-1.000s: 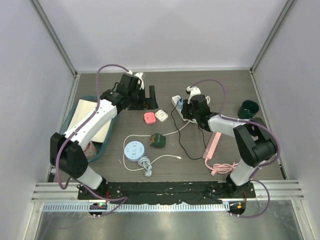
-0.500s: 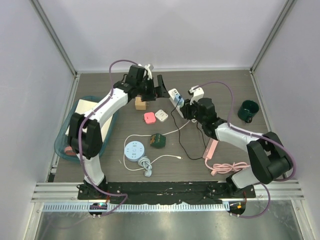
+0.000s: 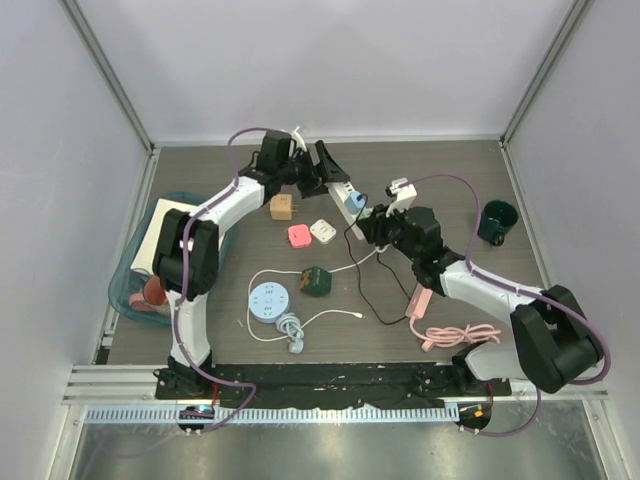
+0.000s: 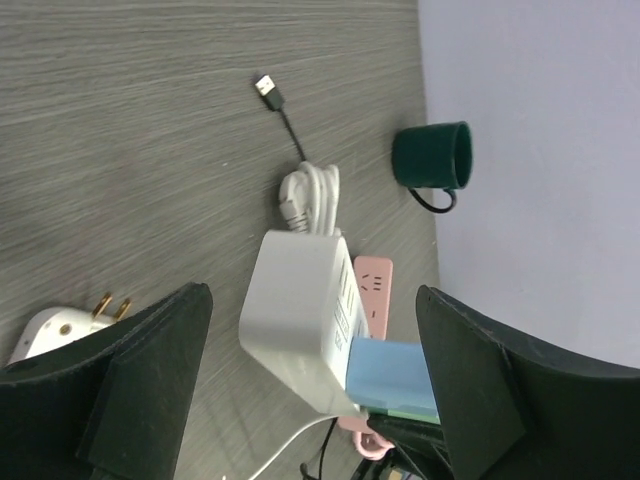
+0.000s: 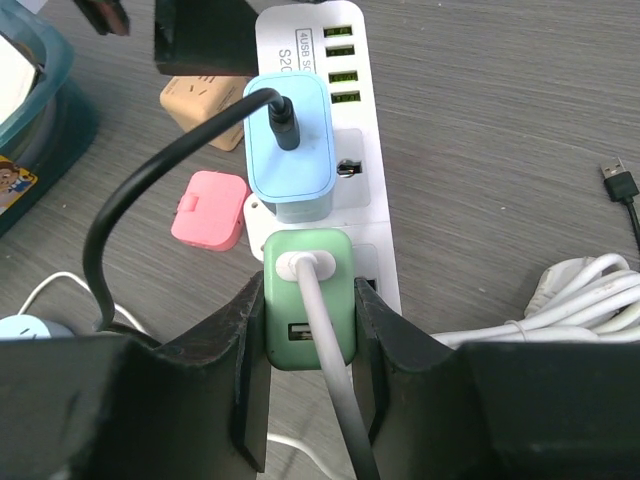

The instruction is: Pull the plug off the socket

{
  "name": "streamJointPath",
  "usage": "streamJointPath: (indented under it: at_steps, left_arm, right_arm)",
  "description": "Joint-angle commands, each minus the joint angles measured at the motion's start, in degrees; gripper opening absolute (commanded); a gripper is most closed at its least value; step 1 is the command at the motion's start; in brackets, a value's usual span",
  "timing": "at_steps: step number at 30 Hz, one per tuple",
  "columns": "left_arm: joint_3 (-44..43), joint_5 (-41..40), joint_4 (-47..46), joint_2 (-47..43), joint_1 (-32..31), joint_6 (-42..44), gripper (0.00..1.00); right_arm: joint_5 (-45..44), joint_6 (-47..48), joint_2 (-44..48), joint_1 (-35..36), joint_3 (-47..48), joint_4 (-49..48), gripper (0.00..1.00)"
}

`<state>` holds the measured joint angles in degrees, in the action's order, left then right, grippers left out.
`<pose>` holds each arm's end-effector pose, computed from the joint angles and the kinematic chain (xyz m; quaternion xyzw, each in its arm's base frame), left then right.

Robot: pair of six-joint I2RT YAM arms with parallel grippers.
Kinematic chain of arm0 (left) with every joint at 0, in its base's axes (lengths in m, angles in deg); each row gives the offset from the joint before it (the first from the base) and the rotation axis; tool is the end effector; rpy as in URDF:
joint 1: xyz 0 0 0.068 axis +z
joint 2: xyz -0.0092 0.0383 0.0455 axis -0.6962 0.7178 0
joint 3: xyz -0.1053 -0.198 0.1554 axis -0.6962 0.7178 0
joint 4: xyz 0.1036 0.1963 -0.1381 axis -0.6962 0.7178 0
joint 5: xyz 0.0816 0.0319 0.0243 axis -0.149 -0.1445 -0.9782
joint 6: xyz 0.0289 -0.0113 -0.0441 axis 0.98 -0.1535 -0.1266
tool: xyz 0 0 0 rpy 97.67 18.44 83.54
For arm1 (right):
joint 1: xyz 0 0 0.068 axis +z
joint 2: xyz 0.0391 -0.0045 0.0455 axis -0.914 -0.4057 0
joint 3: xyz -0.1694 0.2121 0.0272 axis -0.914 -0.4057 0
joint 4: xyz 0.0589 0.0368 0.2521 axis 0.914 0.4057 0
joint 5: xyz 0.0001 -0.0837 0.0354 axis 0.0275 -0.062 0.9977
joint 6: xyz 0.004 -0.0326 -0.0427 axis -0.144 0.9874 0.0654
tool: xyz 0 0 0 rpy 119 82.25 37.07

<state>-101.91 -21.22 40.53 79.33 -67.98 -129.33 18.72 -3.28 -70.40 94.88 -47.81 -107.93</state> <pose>0.4239 -0.2077 0.2535 -0.0456 0.8434 -0.4722 0.2522 0.2535 0.1417 0.2327 -0.1378 0.7767 0.2299 0.5700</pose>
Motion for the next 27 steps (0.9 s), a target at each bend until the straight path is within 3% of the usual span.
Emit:
streamJointPath:
  at_steps: [1, 5, 9, 12, 13, 16, 27]
  left_arm:
    - [1.63, 5.00, -9.33, 1.15, 0.21, -4.78, 0.86]
    - [5.06, 6.76, -16.27, 1.15, 0.13, -8.04, 0.84]
    - [5.68, 7.47, -16.81, 1.50, -0.40, -8.57, 0.77]
    - [6.30, 7.56, -16.90, 1.50, -0.58, -8.92, 0.49]
    - [6.21, 7.38, -16.29, 1.59, -0.58, -8.84, 0.23]
    - [4.99, 6.59, -13.22, 1.76, -0.49, -7.26, 0.00]
    - [4.63, 3.52, -8.46, 0.10, -0.66, -2.86, 0.00]
  right_arm:
    - [0.84, -2.51, 4.68, 0.62, -0.08, -8.52, 0.01]
    - [0.14, -2.86, 4.95, 0.89, 0.01, -8.16, 0.01]
    - [0.05, -3.82, 4.25, 1.06, 0.27, -8.95, 0.01]
    - [-0.30, -4.35, 3.72, 1.15, 0.10, -9.31, 0.01]
    - [-0.30, -4.53, 3.72, 1.15, 0.18, -9.22, 0.01]
    - [-0.83, -4.79, 4.15, 1.15, -0.17, -8.70, 0.01]
    - [-5.84, -3.65, 5.65, 1.15, 0.98, -2.55, 0.01]
